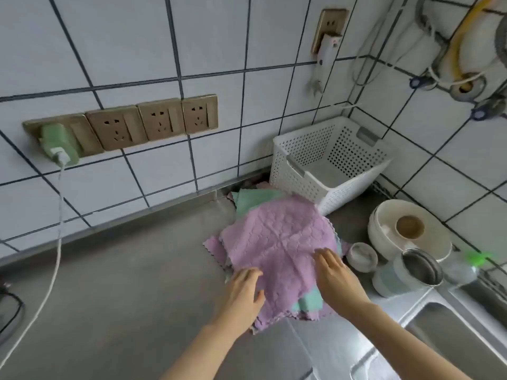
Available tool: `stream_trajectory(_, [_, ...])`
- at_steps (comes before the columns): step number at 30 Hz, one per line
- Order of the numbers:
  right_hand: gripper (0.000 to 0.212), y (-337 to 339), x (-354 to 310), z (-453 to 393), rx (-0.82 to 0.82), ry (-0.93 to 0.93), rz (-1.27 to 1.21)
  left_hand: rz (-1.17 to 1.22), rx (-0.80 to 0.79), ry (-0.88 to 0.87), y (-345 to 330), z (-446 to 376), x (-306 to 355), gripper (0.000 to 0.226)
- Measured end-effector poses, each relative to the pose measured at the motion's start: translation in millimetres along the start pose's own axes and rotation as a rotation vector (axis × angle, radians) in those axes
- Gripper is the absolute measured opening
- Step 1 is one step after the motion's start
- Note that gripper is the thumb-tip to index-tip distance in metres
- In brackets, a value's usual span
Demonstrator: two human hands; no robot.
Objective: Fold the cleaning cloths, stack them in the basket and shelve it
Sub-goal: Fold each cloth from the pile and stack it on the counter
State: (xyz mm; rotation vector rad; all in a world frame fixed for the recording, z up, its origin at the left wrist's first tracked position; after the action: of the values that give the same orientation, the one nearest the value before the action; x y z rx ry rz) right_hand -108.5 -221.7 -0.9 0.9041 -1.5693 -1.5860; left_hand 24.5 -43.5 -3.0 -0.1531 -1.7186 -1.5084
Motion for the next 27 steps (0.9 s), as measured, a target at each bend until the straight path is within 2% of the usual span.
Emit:
stream_trajectory(5, [0.072, -23, 27, 1, -0.028, 0.082, 0.037, -0.143, -0.062, 0.008, -56, -28, 28, 0.057])
stream_trajectory(8, [0.098, -31, 29, 1, -0.112, 0.082, 0.0, -0.249, -0.099, 0.016, -79, -36, 25, 0.075])
stream_trajectory(9, [0.101, -32, 29, -1, -0.112, 0.088, 0.005, -0.28, -0.11, 0.022, -84, -38, 24, 0.081])
stream_trajectory(13, [0.092, -37, 36, -9, -0.064, 0.107, -0.006, -0.368, -0.162, 0.081, -98, -40, 15, 0.113])
stream_trajectory(15, [0.086, -37, 40, -12, -0.086, 0.121, -0.02, -0.357, -0.17, 0.101, -100, -40, 15, 0.12])
stream_trajectory(17, [0.077, -36, 44, -16, -0.099, 0.154, -0.029, -0.38, -0.173, 0.074, -101, -42, 15, 0.113])
stream_trajectory(21, [0.054, -21, 49, -24, -0.082, 0.188, -0.03, -0.409, -0.278, 0.066, -91, -44, 20, 0.086])
stream_trajectory(23, [0.039, -10, 50, -30, -0.119, 0.188, -0.04, -0.37, -0.326, 0.086, -87, -44, 20, 0.074])
stream_trajectory(25, [0.034, 6, 50, -39, -0.154, 0.161, -0.09, -0.347, -0.352, 0.099, -82, -48, 19, 0.066])
stream_trajectory(27, [0.027, 23, 51, -51, -0.124, 0.122, -0.137, -0.322, -0.338, 0.104, -76, -52, 20, 0.062])
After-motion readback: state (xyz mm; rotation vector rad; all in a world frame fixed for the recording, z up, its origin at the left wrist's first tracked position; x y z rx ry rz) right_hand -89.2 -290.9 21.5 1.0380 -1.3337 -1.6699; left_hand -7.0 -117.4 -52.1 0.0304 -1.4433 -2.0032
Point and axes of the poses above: each hand's wrist, its own z-axis away from the middle knuckle, its own y-axis out of the back of the hand, x = y × z, the point moved 5 cm from there along -z, towards the middle knuckle, and after that the axes turned 1 degree about z, right-handed, at the moved point
